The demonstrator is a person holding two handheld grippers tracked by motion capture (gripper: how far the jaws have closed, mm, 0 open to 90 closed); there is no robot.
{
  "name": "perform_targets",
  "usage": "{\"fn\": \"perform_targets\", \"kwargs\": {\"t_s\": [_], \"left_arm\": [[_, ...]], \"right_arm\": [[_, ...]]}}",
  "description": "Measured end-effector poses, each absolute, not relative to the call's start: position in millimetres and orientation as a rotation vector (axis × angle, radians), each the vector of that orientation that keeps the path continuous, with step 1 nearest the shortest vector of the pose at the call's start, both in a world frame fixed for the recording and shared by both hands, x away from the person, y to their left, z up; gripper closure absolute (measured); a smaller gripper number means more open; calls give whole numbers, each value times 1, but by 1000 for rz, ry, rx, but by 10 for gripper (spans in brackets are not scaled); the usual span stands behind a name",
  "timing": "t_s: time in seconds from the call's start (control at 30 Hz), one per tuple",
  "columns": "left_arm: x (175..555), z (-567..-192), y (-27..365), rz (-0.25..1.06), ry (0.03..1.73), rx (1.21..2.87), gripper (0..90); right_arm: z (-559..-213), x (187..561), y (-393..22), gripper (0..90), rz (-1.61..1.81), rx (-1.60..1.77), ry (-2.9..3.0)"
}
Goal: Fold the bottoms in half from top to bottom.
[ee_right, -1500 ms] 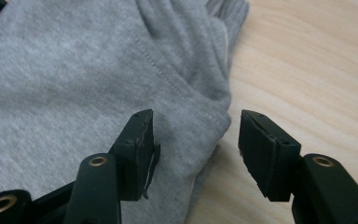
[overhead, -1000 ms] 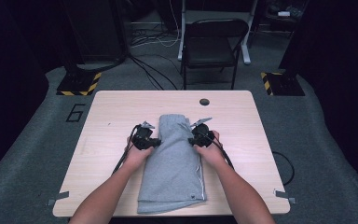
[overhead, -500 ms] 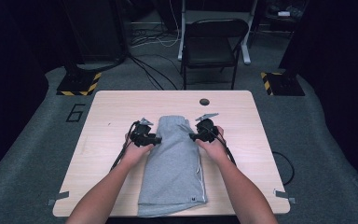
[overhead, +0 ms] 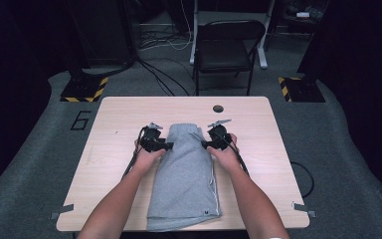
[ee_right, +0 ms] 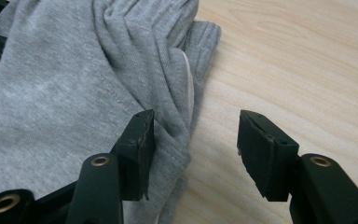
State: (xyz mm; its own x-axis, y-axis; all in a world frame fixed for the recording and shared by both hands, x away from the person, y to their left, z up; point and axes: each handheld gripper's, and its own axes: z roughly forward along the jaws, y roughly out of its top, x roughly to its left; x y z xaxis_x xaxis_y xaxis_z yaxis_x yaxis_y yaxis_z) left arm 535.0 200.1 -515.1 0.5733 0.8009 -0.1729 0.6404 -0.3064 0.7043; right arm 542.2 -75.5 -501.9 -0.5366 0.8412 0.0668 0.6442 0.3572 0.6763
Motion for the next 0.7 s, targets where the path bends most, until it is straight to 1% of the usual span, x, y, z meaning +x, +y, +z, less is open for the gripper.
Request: {"fn": "perform_targets", "kwargs": {"t_s": [0.4, 0.53, 0.57, 0.63, 0.7], "left_arm": [[536, -517, 197, 276, 1132, 2043, 535], [536, -518, 196, 264, 1115, 2044, 594], [536, -518, 195, 245, 1123, 2035, 620], [536, -518, 194, 241, 1104, 2043, 673], [535, -518, 193, 234, 1102, 2050, 719]], "right_arm": [[-509, 545, -69, 468, 968, 1318, 2357], [-510, 545, -67, 498, 979, 1313, 2365], [-510, 545, -67, 517, 981, 1318, 2368], [-511, 545, -66, 588, 1004, 1323, 2386], [-511, 546, -67, 625, 1018, 1302, 2409]]}}
